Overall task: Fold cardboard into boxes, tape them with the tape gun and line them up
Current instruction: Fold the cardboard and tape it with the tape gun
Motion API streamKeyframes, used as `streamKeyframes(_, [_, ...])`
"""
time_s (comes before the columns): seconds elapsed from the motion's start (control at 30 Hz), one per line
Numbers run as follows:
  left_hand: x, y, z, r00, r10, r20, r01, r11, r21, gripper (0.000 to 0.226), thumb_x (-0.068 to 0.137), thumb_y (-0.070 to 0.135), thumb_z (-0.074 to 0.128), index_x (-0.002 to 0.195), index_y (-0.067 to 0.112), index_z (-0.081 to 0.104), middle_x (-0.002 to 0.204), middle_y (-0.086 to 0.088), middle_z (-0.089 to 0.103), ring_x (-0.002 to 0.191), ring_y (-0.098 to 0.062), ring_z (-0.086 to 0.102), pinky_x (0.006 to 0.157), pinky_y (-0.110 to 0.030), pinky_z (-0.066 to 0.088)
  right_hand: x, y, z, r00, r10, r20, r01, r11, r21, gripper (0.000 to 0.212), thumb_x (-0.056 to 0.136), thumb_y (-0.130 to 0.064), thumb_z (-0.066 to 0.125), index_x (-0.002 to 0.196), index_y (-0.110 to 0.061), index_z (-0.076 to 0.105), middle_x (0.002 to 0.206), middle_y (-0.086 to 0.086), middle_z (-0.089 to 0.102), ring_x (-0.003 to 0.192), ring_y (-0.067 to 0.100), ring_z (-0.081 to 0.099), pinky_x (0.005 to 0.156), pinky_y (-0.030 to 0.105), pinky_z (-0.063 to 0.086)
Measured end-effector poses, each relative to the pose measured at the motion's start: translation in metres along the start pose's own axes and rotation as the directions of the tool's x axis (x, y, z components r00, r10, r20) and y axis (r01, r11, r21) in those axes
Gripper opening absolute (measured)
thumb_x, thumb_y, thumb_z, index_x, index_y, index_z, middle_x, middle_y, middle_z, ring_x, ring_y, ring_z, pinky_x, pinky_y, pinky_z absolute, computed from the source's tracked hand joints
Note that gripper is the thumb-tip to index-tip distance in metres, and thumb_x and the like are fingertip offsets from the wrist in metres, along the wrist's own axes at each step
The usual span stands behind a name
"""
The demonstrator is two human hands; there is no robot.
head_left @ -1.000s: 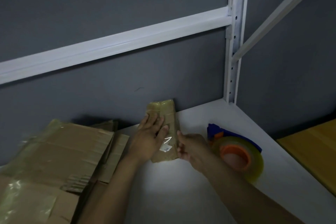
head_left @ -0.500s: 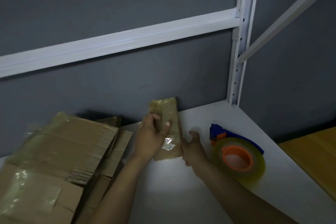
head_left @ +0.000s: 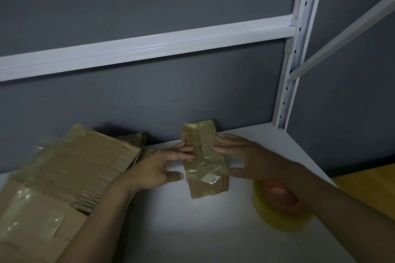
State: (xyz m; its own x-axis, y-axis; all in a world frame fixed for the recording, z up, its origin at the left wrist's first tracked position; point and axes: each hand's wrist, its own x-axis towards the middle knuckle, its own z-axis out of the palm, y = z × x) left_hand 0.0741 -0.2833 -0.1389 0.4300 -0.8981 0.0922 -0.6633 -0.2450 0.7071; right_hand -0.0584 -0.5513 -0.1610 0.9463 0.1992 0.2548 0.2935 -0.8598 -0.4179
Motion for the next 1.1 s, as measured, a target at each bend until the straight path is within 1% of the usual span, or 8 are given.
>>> streamKeyframes(0.1, [0.002,-0.005,0.013,0.991,0.069,-0.113,-0.071,0.997,-0.007,0.057,0.072,0.014,0.083,0.118,0.041,0.065,0.138,0.022,0.052,0.138,0.008,0.027,0.113,-0.013,0.023,0.003,0.000,0.006,0.996,-0.034,-0.088,0.037,0.999,0.029,0.069,0.080,-0.035,0.075,0.140,-0.023,0.045,0.151,-0.014,0.024,0.143,-0.005,0.010,0.114,0.013,0.015])
streamKeyframes(0.27, [0.001,-0.003,0.032,0.956,0.063,-0.287,-0.074,0.997,-0.027,0.048,0.062,0.046,0.078,0.104,0.027,0.069,0.126,0.023,0.059,0.135,0.010,0.031,0.108,-0.009,0.027,0.009,-0.012,0.026,0.992,0.030,-0.126,-0.018,0.995,0.095,0.067,0.081,-0.036,0.074,0.138,-0.015,0.047,0.146,-0.019,0.028,0.142,-0.002,0.016,0.116,0.034,0.028])
streamKeyframes(0.43, [0.000,0.003,0.058,0.906,0.117,-0.407,-0.052,0.985,0.166,0.056,0.059,0.043,0.085,0.103,0.019,0.060,0.131,0.019,0.051,0.132,0.017,0.027,0.103,-0.005,0.027,0.004,-0.015,0.012,0.999,0.031,0.020,-0.033,0.994,0.108,0.081,0.076,-0.049,0.075,0.143,-0.029,0.034,0.145,-0.031,0.015,0.138,-0.015,0.003,0.110,0.007,0.013])
streamKeyframes(0.57, [-0.002,0.009,0.051,0.924,0.045,-0.379,-0.033,0.999,0.039,0.046,0.069,0.052,0.068,0.099,0.018,0.061,0.129,0.018,0.052,0.125,0.017,0.037,0.097,-0.012,0.036,0.013,-0.026,0.014,0.988,0.144,-0.055,-0.123,0.950,0.288,0.043,0.090,-0.042,0.060,0.122,-0.015,0.053,0.135,-0.015,0.040,0.126,-0.005,0.034,0.108,0.020,0.032])
streamKeyframes(0.7, [0.005,0.017,0.053,0.874,0.120,-0.471,0.015,0.962,0.273,0.062,0.069,0.072,0.060,0.090,0.013,0.062,0.106,0.011,0.063,0.099,0.007,0.052,0.078,-0.008,0.040,0.024,-0.037,0.040,0.962,0.156,-0.224,-0.135,0.985,0.107,0.062,0.080,-0.063,0.045,0.100,-0.005,0.054,0.124,0.006,0.046,0.114,0.017,0.043,0.095,0.028,0.041])
streamKeyframes(0.87, [0.004,0.001,0.050,0.904,0.121,-0.409,0.007,0.955,0.297,0.058,0.068,0.067,0.062,0.095,0.016,0.066,0.122,0.014,0.060,0.132,0.002,0.038,0.099,-0.009,0.031,0.015,-0.027,0.040,0.984,0.018,-0.176,-0.004,0.997,0.075,0.078,0.090,-0.067,0.033,0.112,0.003,0.061,0.129,0.018,0.054,0.130,0.024,0.035,0.107,0.035,0.030])
streamKeyframes(1.03, [0.000,-0.004,0.043,0.922,0.189,-0.339,-0.084,0.950,0.301,0.061,0.074,0.061,0.062,0.115,0.017,0.065,0.134,0.021,0.049,0.137,0.015,0.020,0.106,-0.002,0.018,0.015,-0.013,0.025,0.999,0.047,0.007,-0.048,0.990,0.130,0.047,0.097,-0.025,0.053,0.140,-0.010,0.044,0.151,-0.002,0.032,0.137,0.002,0.011,0.111,0.014,0.009])
streamKeyframes(1.1, [0.000,-0.001,0.047,0.913,0.181,-0.365,-0.055,0.943,0.329,0.068,0.074,0.070,0.057,0.118,0.018,0.065,0.133,0.024,0.048,0.136,0.010,0.025,0.105,-0.001,0.015,0.016,-0.011,0.028,0.996,0.083,0.015,-0.084,0.980,0.178,0.051,0.096,-0.029,0.054,0.142,-0.008,0.041,0.151,0.000,0.030,0.139,0.004,0.014,0.111,0.011,0.008])
